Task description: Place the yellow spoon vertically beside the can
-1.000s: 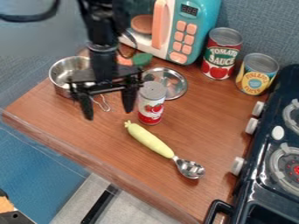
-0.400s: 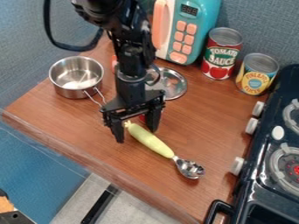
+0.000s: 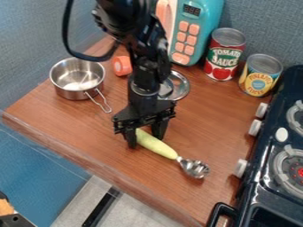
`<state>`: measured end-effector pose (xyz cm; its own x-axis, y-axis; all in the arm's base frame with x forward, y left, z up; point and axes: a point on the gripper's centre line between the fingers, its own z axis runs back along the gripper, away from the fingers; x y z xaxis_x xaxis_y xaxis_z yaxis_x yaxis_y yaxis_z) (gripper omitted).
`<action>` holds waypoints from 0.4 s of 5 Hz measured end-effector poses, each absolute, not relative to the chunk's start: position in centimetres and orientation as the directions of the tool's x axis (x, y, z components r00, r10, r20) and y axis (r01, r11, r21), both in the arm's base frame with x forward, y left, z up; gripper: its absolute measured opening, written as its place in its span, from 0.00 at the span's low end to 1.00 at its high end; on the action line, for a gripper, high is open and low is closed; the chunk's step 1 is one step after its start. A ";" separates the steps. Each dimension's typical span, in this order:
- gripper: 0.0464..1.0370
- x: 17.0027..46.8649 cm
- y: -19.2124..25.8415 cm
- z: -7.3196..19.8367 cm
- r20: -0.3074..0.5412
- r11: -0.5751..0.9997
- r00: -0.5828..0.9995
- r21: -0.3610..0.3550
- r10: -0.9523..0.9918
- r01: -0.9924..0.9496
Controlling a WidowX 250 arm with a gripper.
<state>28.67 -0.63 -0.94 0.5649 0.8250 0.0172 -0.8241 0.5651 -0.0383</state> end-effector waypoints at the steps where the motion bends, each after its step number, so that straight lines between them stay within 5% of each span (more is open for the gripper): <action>1: 0.43 28.5 -1.2 -1.0 0.037 0.574 0.573 -0.022 0.819 -0.819; 2: 0.39 27.9 -1.3 -0.9 0.028 0.577 0.576 -0.019 0.817 -0.817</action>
